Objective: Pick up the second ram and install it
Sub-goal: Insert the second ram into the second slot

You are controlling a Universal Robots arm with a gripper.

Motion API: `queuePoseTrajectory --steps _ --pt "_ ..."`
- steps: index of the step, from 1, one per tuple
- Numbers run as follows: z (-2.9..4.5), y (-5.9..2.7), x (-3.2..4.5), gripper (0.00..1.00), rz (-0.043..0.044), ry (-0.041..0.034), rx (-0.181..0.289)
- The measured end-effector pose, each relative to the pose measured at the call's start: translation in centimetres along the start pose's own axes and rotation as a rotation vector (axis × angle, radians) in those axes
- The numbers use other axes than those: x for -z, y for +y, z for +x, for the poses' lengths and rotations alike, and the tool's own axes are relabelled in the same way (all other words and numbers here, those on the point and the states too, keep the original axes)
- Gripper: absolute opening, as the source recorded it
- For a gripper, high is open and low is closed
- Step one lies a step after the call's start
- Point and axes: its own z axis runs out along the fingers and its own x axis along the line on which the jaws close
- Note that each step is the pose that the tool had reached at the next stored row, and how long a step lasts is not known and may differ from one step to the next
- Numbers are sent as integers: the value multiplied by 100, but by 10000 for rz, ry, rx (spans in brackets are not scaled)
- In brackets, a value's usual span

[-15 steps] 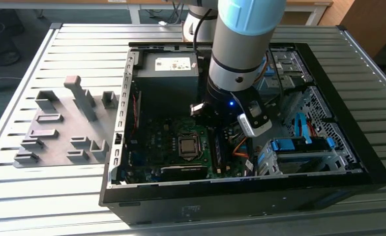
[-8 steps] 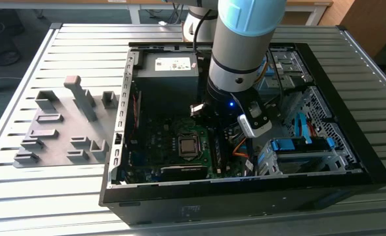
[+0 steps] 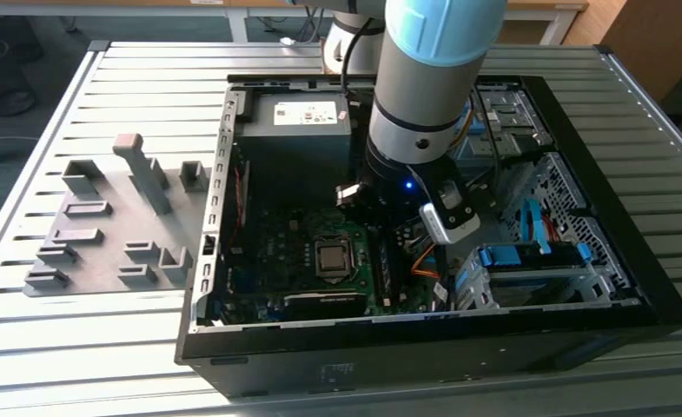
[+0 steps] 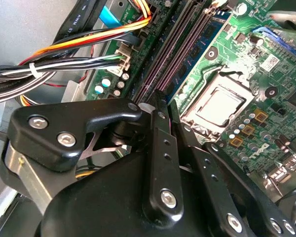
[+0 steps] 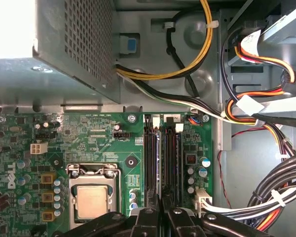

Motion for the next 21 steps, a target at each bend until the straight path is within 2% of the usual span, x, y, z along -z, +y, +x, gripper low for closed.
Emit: queuePoseTrajectory --steps 3,21 --pt "1 -24 -7 14 -5 -1 -11" --pt "22 -19 -62 14 -5 0 -41"
